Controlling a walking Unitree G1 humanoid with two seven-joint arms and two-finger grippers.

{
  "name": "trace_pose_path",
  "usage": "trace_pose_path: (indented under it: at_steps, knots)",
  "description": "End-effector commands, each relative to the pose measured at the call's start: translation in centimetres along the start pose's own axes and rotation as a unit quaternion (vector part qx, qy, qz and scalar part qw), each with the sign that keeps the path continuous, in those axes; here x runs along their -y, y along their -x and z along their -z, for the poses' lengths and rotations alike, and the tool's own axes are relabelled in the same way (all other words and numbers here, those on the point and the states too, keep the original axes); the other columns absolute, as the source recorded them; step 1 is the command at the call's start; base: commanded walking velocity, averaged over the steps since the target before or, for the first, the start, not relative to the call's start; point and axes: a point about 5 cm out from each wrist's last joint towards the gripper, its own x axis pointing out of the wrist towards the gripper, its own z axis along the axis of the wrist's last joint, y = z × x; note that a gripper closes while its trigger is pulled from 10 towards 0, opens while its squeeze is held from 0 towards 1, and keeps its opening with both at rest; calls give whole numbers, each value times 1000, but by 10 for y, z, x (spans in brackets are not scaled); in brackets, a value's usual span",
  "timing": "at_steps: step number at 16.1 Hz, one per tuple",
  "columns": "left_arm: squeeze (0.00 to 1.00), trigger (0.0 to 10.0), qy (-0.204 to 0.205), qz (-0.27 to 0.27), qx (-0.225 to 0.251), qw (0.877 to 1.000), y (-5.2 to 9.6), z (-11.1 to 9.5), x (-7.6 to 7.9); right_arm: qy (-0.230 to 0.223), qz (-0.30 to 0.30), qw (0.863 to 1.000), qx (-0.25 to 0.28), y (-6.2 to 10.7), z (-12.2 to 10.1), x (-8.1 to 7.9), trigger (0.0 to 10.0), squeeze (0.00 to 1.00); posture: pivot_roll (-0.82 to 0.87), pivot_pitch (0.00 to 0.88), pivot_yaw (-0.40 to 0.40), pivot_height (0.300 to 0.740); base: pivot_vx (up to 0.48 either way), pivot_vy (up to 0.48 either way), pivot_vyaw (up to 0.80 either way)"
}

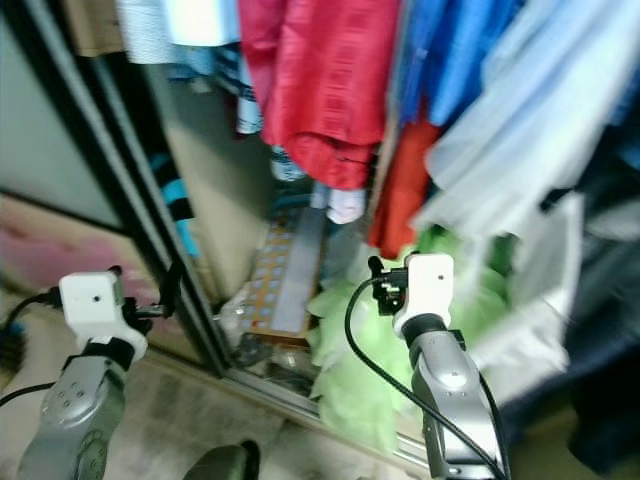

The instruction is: Clean up the room

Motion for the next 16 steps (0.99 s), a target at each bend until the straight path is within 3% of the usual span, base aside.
trace_pose_path:
  at_steps: [1, 2, 4, 6, 7, 8, 9, 10, 11, 13, 14, 16]
  knots:
    - [0, 10000, -11, -8, 1, 1000, 2, -3, -1, -2, 11, 1000, 4, 2, -3, 4, 10000, 0, -41, 0, 0, 740, 0, 0, 800]
    - [0, 10000, -9, -25, -7, 1000, 13, 1, -9, -12, 19, 1000, -4, 12, 0, 8, 10000, 0, -30, 0, -6, 740, 0, 0, 800]
    - [0, 10000, -14, -36, -17, 999, 18, 14, -14, -14, -2, 1000, -21, 16, 11, 4, 10000, 0, -28, 0, -14, 740, 0, 0, 725]
    - [0, 10000, -14, -35, -34, 999, 9, 25, -15, -25, 2, 1000, -19, 2, 13, 5, 10000, 0, -28, 0, -14, 740, 0, 0, 269]
    - [0, 10000, -15, -35, -33, 999, 5, 22, -15, -24, 1, 1000, -10, -4, 8, 6, 10000, 0, -29, 0, -16, 740, 0, 0, 0]
    - [0, 10000, -27, -25, -8, 999, -4, 3, -16, -17, -5, 1000, 16, -13, -8, 8, 10000, 0, -5, 0, -17, 740, 0, 0, 0]
    - [0, 10000, -33, -29, 1, 999, -5, -2, -21, -19, -6, 1000, 18, -15, -10, 6, 10000, 0, -10, 0, -16, 740, 0, 0, 0]
    - [0, 10000, -43, -57, -10, 997, -3, 13, -32, -6, 0, 1000, -7, -13, 10, 2, 10000, 0, -9, 0, -15, 740, 0, 0, 0]
    - [0, 10000, -37, -74, -8, 997, 1, 11, -38, -14, -7, 1000, 0, -10, 5, -3, 10000, 0, -8, 0, -9, 740, 0, 0, 800]
    - [0, 10000, -24, -62, -15, 998, 4, 8, -41, 13, -39, 999, 3, -6, 2, -9, 10000, 0, -3, 0, -38, 740, 0, 0, 800]
    - [0, 10000, -43, -43, -41, 997, 3, 16, -43, -11, -26, 999, -27, -9, 12, -6, 10000, 0, -9, 0, -33, 740, 0, 0, 800]
    - [0, 10000, -32, -31, -17, 999, -6, 9, -35, 2, -26, 1000, 2, -19, -1, -4, 10000, 0, -18, 0, -18, 740, 0, 0, 800]
